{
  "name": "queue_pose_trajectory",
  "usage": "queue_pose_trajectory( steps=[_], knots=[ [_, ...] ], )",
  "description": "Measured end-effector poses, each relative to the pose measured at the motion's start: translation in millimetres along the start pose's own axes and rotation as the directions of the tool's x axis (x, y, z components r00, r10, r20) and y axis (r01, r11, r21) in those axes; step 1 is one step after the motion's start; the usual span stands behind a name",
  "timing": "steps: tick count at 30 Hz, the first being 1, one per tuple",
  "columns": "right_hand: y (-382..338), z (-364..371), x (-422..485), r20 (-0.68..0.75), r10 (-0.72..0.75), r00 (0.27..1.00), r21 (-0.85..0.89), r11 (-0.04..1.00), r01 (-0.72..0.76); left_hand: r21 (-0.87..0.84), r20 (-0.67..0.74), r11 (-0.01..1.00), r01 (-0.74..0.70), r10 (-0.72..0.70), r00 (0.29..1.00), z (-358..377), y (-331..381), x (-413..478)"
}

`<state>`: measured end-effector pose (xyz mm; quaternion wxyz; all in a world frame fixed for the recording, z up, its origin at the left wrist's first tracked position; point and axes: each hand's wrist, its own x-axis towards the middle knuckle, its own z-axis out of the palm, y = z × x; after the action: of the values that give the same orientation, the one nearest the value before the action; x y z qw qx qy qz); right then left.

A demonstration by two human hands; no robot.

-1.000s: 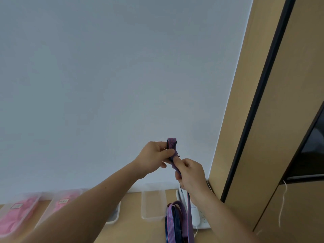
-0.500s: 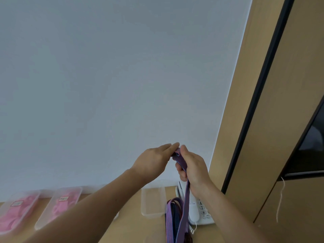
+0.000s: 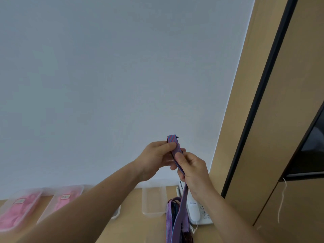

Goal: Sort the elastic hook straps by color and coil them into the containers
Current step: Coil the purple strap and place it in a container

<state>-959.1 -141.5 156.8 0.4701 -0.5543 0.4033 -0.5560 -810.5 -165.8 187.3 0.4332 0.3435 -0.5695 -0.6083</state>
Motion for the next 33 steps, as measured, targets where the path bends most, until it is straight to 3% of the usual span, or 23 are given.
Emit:
queue_pose_trajectory(
  steps=[5,8,11,14,20,24,28,31,33],
  knots=[
    [2,-3,5,-0.053,0.081,0.995,-0.068,0.994,-0.085,0.051,-0.074,0.997,-0.049,0.053,0.996,-6,-5,3],
    [6,-1,8,-0.095,0.037,0.995,-0.173,0.983,-0.053,0.072,-0.092,0.996,-0.047,0.053,0.994,-8,-5,1],
    [8,1,9,-0.100,-0.013,0.995,-0.205,0.979,-0.008,-0.020,-0.088,0.999,-0.024,0.022,0.996,-12,-3,2],
    [9,-1,10,-0.030,-0.009,1.000,-0.110,0.994,0.006,-0.109,-0.047,0.994,0.015,-0.020,0.999,-16,1,2],
    [10,1,11,-0.043,-0.011,0.999,-0.195,0.981,0.002,-0.122,-0.026,0.990,0.068,-0.072,0.997,-22,-2,3],
    [13,4,12,-0.140,0.035,0.990,-0.268,0.961,-0.072,0.100,-0.093,0.995,0.012,-0.002,0.996,-19,-4,3],
    [10,7,11,-0.153,0.183,0.971,-0.215,0.953,-0.213,0.343,-0.168,0.933,-0.108,0.174,0.970,-17,-5,2],
    [4,4,11,-0.087,0.256,0.963,-0.129,0.955,-0.266,0.653,-0.153,0.736,-0.175,0.356,0.922,-18,-10,1],
    [1,4,12,-0.052,0.260,0.964,-0.074,0.962,-0.264,0.796,-0.058,0.556,-0.241,0.466,0.883,-18,-16,0]
  ],
)
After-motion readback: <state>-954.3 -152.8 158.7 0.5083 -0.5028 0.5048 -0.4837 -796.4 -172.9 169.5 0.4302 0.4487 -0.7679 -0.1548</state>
